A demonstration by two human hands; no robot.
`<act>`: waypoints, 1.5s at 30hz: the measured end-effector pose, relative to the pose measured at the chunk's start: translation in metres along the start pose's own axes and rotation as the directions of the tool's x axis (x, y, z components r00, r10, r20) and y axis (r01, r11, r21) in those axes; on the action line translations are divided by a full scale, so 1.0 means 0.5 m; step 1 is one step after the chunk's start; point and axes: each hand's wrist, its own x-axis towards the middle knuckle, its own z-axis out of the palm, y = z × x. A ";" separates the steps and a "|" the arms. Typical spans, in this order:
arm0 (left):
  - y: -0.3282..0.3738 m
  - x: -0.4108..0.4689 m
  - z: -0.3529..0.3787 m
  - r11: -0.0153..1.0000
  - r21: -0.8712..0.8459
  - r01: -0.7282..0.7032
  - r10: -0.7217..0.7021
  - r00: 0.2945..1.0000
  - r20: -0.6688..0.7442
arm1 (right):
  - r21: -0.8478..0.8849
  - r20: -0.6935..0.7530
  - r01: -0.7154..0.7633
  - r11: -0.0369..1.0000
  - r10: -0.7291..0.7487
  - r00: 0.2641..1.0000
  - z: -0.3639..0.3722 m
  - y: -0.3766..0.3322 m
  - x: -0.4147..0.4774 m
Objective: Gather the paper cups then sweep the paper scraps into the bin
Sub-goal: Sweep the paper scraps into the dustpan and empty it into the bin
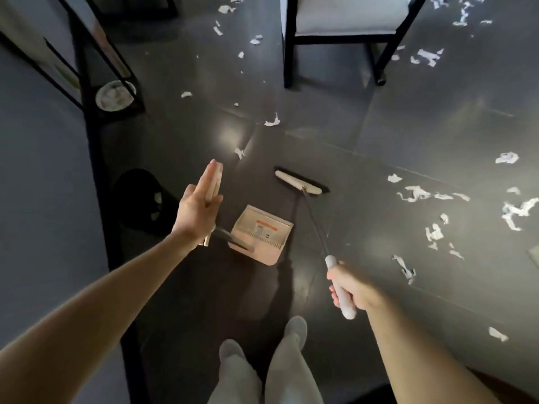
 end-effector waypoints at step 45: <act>1.400 0.585 0.735 0.816 -0.347 -0.462 0.570 0.743 0.352 | 0.554 -0.563 0.649 0.521 -0.340 0.753 -1.255 -0.602 0.071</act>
